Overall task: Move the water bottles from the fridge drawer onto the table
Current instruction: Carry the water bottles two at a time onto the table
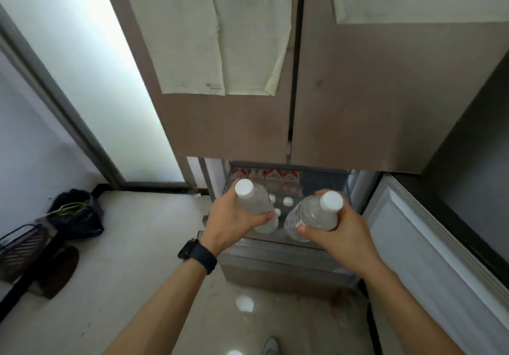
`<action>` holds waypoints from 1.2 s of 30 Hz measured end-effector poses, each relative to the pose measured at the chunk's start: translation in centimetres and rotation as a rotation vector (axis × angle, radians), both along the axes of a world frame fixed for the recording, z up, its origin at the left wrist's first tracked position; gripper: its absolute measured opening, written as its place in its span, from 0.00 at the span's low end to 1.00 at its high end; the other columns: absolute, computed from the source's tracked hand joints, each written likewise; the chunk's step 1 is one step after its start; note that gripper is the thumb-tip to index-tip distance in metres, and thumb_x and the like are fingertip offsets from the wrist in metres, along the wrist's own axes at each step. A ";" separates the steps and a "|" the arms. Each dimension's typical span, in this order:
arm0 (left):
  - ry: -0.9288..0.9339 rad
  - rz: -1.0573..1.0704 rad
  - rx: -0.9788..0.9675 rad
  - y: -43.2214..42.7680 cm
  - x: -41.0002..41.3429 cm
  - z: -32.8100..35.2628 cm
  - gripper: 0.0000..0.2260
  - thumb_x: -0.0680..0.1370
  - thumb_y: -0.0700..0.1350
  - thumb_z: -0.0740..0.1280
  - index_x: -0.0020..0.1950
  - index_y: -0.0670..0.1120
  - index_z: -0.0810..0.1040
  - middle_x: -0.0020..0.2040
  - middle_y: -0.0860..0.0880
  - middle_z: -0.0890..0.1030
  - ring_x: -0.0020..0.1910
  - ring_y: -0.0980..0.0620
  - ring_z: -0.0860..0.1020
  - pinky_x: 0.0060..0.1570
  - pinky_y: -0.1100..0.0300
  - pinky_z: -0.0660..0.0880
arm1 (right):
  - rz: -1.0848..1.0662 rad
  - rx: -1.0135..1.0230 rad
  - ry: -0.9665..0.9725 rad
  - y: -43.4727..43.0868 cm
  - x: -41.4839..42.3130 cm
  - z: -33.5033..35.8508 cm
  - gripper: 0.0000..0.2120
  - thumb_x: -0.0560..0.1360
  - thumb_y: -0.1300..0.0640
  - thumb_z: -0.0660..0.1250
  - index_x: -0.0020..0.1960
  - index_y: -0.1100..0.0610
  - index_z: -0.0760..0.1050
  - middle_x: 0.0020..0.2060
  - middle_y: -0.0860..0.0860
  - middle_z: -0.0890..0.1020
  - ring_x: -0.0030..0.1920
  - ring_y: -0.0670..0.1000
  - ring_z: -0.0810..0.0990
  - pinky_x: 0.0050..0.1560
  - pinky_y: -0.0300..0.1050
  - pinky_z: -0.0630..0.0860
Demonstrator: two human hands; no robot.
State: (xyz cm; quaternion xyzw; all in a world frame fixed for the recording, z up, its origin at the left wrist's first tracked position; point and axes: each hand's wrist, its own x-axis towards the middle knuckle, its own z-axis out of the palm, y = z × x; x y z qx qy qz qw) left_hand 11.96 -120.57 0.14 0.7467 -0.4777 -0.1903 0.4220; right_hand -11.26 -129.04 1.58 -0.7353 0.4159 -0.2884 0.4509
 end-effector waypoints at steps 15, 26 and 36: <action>0.033 0.719 0.123 40.2 -1.4 -0.4 0.32 0.63 0.65 0.79 0.63 0.58 0.73 0.52 0.59 0.81 0.52 0.56 0.79 0.51 0.58 0.78 | 0.752 0.007 0.165 27.1 10.3 -0.3 0.29 0.62 0.46 0.80 0.57 0.38 0.69 0.49 0.40 0.80 0.48 0.40 0.78 0.45 0.40 0.77; 0.106 1.275 0.169 72.6 -6.2 0.8 0.31 0.66 0.58 0.80 0.64 0.54 0.73 0.57 0.53 0.79 0.56 0.52 0.77 0.59 0.52 0.77 | 1.309 -0.090 0.211 56.3 18.9 0.0 0.29 0.63 0.48 0.80 0.59 0.42 0.69 0.48 0.41 0.78 0.47 0.41 0.77 0.39 0.35 0.70; 0.141 1.510 0.214 97.3 -7.7 -1.0 0.24 0.65 0.60 0.80 0.52 0.62 0.70 0.48 0.60 0.79 0.49 0.58 0.78 0.51 0.56 0.78 | 1.514 -0.096 0.216 80.7 24.2 -2.5 0.33 0.61 0.45 0.81 0.60 0.40 0.67 0.50 0.40 0.78 0.51 0.43 0.78 0.48 0.43 0.77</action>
